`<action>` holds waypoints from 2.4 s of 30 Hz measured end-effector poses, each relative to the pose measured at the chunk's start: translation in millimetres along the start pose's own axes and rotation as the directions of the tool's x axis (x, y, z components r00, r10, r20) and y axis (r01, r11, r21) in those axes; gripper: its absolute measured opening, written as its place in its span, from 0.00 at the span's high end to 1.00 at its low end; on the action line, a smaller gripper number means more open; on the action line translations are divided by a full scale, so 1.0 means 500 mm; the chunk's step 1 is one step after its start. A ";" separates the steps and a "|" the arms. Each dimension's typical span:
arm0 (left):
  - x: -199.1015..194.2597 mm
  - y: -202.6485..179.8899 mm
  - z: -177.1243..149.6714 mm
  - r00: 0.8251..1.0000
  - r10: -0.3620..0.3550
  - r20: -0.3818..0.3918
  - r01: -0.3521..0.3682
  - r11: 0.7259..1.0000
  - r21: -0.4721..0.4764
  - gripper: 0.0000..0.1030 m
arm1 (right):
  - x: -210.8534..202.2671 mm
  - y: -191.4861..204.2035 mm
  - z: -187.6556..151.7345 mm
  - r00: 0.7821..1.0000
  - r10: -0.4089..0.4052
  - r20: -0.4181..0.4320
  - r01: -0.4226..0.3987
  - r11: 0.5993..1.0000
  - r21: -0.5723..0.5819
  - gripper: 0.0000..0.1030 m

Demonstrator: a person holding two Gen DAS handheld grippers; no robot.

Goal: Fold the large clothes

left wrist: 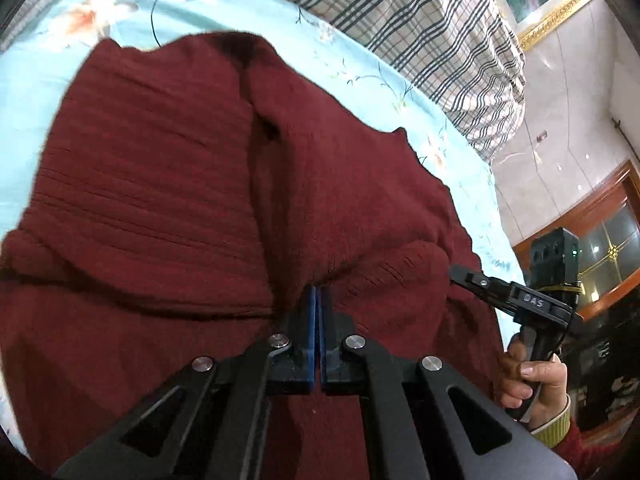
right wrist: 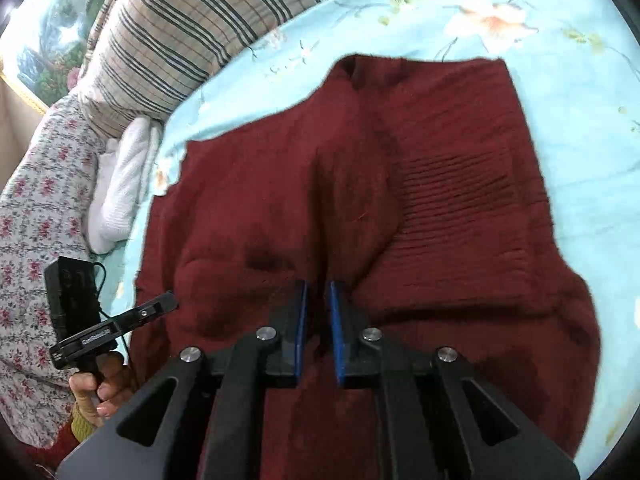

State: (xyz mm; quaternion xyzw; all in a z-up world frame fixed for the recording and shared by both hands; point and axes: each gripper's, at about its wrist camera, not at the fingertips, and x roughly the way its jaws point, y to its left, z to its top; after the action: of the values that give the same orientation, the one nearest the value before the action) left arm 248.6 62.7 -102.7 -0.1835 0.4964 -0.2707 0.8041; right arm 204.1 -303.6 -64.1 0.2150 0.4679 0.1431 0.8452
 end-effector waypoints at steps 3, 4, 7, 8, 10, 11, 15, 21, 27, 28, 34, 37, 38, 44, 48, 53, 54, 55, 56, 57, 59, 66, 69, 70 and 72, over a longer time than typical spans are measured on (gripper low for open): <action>-0.037 -0.005 -0.009 0.999 0.020 0.025 -0.021 1.000 0.011 0.91 | -0.039 0.003 -0.008 0.999 0.009 0.034 -0.009 1.000 0.003 0.88; -0.054 -0.005 -0.015 0.999 0.039 0.036 -0.039 0.999 0.016 0.86 | -0.055 0.001 -0.011 0.999 0.004 0.046 -0.004 1.000 0.005 0.87; -0.105 0.009 -0.039 0.994 0.087 0.060 -0.088 0.996 0.006 0.79 | -0.099 -0.018 -0.026 0.997 -0.017 0.076 0.015 0.999 0.032 0.73; -0.119 0.017 -0.044 0.993 0.100 0.066 -0.100 0.995 -0.008 0.76 | -0.118 -0.030 -0.035 0.995 -0.033 0.090 0.029 0.999 0.044 0.69; -0.153 0.035 -0.061 0.987 0.138 0.088 -0.136 0.990 -0.033 0.67 | -0.141 -0.045 -0.049 0.993 -0.052 0.107 0.045 0.997 0.060 0.66; -0.171 0.046 -0.069 0.982 0.159 0.101 -0.155 0.987 -0.044 0.59 | -0.156 -0.058 -0.058 0.991 -0.064 0.114 0.055 0.996 0.075 0.66; -0.226 0.097 -0.101 0.969 0.213 0.125 -0.201 0.974 -0.105 0.54 | -0.190 -0.103 -0.086 0.986 -0.112 0.125 0.096 0.987 0.128 0.66; -0.250 0.139 -0.124 0.962 0.251 0.110 -0.237 0.963 -0.131 0.49 | -0.221 -0.156 -0.110 0.980 -0.146 0.135 0.120 0.976 0.183 0.66; -0.219 0.148 -0.152 0.983 0.184 0.025 -0.180 0.976 -0.119 0.41 | -0.202 -0.162 -0.121 0.992 -0.087 0.088 0.070 0.981 0.179 0.66; -0.220 0.145 -0.161 0.985 0.169 0.022 -0.166 0.980 -0.109 0.38 | -0.198 -0.156 -0.129 0.996 -0.058 0.068 0.046 0.986 0.162 0.66; -0.244 0.132 -0.228 0.998 0.058 -0.002 -0.058 0.994 -0.097 0.34 | -0.210 -0.137 -0.212 0.997 0.076 -0.011 -0.074 0.990 0.121 0.66; -0.261 0.130 -0.264 1.000 -0.006 -0.011 0.004 0.994 -0.110 0.34 | -0.224 -0.137 -0.265 0.989 0.149 -0.020 -0.145 0.981 0.132 0.66; -0.267 0.130 -0.279 1.000 -0.025 -0.014 0.024 0.993 -0.114 0.34 | -0.227 -0.136 -0.278 0.986 0.164 -0.024 -0.160 0.978 0.135 0.66; -0.293 0.111 -0.350 0.997 -0.067 -0.036 0.063 0.992 -0.106 0.37 | -0.245 -0.109 -0.354 0.972 0.228 -0.060 -0.222 0.970 0.097 0.66; -0.302 0.093 -0.387 0.995 -0.074 -0.065 0.070 0.996 -0.062 0.45 | -0.247 -0.092 -0.395 0.961 0.264 -0.085 -0.259 0.963 0.072 0.66; -0.299 0.083 -0.409 0.995 -0.060 -0.084 0.057 0.998 -0.035 0.78 | -0.236 -0.086 -0.421 0.961 0.260 -0.094 -0.255 0.965 0.061 0.78; -0.298 0.080 -0.410 0.995 -0.043 -0.085 0.041 0.999 -0.025 0.87 | -0.234 -0.085 -0.423 0.963 0.252 -0.095 -0.247 0.967 0.060 0.87; -0.295 0.077 -0.406 0.996 -0.029 -0.084 0.028 0.999 -0.019 0.98 | -0.231 -0.085 -0.423 0.965 0.245 -0.096 -0.240 0.969 0.058 0.94; -0.295 0.077 -0.404 0.997 -0.025 -0.079 0.024 1.000 -0.018 0.96 | -0.231 -0.086 -0.423 0.966 0.241 -0.093 -0.236 0.970 0.057 0.94; -0.300 0.075 -0.405 0.998 -0.019 -0.065 0.018 1.000 -0.016 0.96 | -0.235 -0.084 -0.422 0.966 0.243 -0.084 -0.239 0.970 0.054 0.95; -0.308 0.071 -0.402 0.999 -0.001 -0.039 0.000 1.000 -0.010 0.97 | -0.244 -0.079 -0.419 0.964 0.258 -0.064 -0.255 0.966 0.046 0.95; -0.372 0.033 -0.367 0.994 -0.046 0.096 0.047 0.999 -0.015 0.97 | -0.298 -0.059 -0.386 0.931 0.361 0.044 -0.363 0.932 0.026 0.95; -0.408 0.009 -0.327 0.981 -0.065 0.183 0.068 0.998 -0.010 0.97 | -0.321 -0.046 -0.364 0.914 0.395 0.089 -0.398 0.917 0.009 0.95; -0.417 0.009 -0.317 0.977 -0.068 0.204 0.073 0.997 -0.014 0.97 | -0.328 -0.044 -0.354 0.907 0.407 0.105 -0.410 0.912 0.003 0.95; -0.433 -0.001 -0.288 0.964 -0.079 0.252 0.086 0.996 -0.016 0.97 | -0.341 -0.039 -0.330 0.889 0.435 0.145 -0.439 0.899 -0.006 0.95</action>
State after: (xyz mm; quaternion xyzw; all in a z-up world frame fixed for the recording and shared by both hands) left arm 41.1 192.4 -14.4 -0.2475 0.3860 -0.2718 0.8461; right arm -24.4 -358.0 -26.8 0.3359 0.3477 0.3072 0.8197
